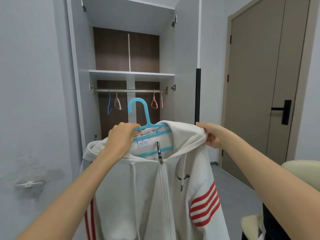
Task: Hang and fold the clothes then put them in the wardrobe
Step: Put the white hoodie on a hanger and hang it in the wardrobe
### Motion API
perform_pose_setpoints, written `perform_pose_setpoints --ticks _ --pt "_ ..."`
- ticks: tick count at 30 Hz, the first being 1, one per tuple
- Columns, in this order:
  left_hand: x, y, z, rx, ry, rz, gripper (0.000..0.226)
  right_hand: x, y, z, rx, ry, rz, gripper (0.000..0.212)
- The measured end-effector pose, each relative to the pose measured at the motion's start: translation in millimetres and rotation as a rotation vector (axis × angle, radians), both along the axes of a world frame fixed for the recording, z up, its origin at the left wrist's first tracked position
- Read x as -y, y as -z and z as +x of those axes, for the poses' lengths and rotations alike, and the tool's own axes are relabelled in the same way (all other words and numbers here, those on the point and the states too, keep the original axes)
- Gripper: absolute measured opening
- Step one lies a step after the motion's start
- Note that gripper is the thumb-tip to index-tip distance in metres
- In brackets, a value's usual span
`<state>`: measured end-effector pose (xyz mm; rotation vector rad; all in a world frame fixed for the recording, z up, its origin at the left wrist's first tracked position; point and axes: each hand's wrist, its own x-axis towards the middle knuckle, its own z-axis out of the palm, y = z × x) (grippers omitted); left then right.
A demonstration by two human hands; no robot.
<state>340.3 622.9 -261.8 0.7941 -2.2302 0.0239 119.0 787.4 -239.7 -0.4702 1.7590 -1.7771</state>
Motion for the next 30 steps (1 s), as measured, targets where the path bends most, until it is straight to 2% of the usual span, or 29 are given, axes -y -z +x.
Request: perform_pose_setpoints --ticks 3,7,11,15,19,22,24,26,30 --pt "-8.1 0.0 -5.5 0.104 -0.016 -0.093 0.044 1.5 -10.4 -0.2 -0.115 -0.022 0.026 0.024" --pt "-21.8 1.0 -21.1 0.164 0.009 -0.244 0.034 13.6 -31.8 13.8 -0.174 -0.104 -0.124 0.032" --pt "-18.0 -2.5 -22.3 0.069 0.026 -0.221 0.032 8.8 -20.8 4.4 -0.174 0.093 -0.139 0.015" --pt "-16.7 -5.2 -23.2 0.014 0.039 -0.183 0.037 -0.8 6.4 -9.0 -0.160 0.201 -0.100 0.006" --pt "-18.7 -12.8 -23.2 -0.017 0.030 -0.187 0.037 -2.2 16.9 -14.4 -0.457 0.411 -0.058 0.034" --pt "-20.0 -22.6 -21.2 -0.067 0.034 -0.195 0.037 -6.4 19.3 -14.1 -0.775 0.405 0.239 0.038" --pt "-20.2 -24.8 -20.7 -0.079 0.030 -0.187 0.038 -7.0 17.3 -14.6 -0.723 0.299 0.276 0.032" --pt "-21.0 -23.2 -21.1 -0.072 0.030 -0.178 0.040 -7.9 11.1 -12.7 -0.505 0.171 0.185 0.020" --pt "-24.8 -19.8 -23.5 -0.063 0.049 -0.183 0.038 -5.7 3.9 -5.0 -0.298 0.056 0.052 0.012"
